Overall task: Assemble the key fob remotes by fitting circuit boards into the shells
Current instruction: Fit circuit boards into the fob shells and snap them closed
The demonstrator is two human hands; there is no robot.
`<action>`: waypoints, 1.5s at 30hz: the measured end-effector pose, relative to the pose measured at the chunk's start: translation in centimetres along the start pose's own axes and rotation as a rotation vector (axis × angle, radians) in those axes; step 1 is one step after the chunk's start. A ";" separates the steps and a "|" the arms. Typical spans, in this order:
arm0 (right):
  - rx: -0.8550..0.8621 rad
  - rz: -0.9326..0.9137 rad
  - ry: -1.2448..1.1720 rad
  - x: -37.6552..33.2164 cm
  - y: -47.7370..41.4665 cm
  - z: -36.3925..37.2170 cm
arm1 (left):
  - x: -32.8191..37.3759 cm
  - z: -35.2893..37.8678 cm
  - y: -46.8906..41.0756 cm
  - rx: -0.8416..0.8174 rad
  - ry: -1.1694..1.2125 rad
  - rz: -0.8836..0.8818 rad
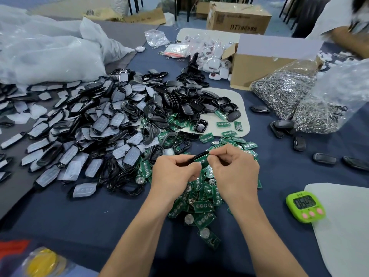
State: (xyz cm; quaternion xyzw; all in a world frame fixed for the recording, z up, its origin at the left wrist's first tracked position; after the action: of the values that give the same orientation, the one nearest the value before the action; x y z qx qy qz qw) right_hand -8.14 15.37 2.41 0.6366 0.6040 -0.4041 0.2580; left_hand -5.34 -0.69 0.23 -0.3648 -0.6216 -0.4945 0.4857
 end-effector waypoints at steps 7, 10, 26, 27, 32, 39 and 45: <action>0.069 -0.122 0.193 -0.9 0.8 -0.1 | 0.4 -0.1 0.1 0.058 -0.079 0.039; 0.013 -0.086 0.205 -0.5 0.4 0.0 | 0.2 -0.2 0.3 0.069 -0.088 0.032; -0.154 0.127 -0.130 1.6 0.5 0.8 | 1.2 -0.9 -0.1 0.077 -0.159 0.120; -0.211 0.145 -0.222 1.6 0.4 1.1 | 0.9 -0.8 -0.2 0.056 -0.137 0.109; -0.244 0.153 -0.275 1.7 0.2 0.8 | 0.3 0.2 -0.2 -0.043 -0.157 0.148; -0.386 0.086 -0.192 1.1 -0.1 1.8 | -0.1 -0.8 -1.1 -0.039 -0.230 0.164; -0.455 0.058 -0.089 -0.1 -1.2 3.2 | 0.4 -2.2 -1.8 -0.067 -0.493 0.247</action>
State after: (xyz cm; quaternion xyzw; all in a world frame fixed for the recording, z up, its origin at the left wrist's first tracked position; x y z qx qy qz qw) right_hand -9.92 12.86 0.92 0.5609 0.6490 -0.2775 0.4327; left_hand -6.56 -3.22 0.22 -0.5629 -0.6554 -0.3481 0.3640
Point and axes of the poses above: each hand's wrist, its own y-axis away from the middle knuckle, its own z-axis out of the palm, x = y × z, the point moved 6 cm from there along -y, towards the middle knuckle, and after that the axes turned 3 degrees about y, right-handed, at the moved point
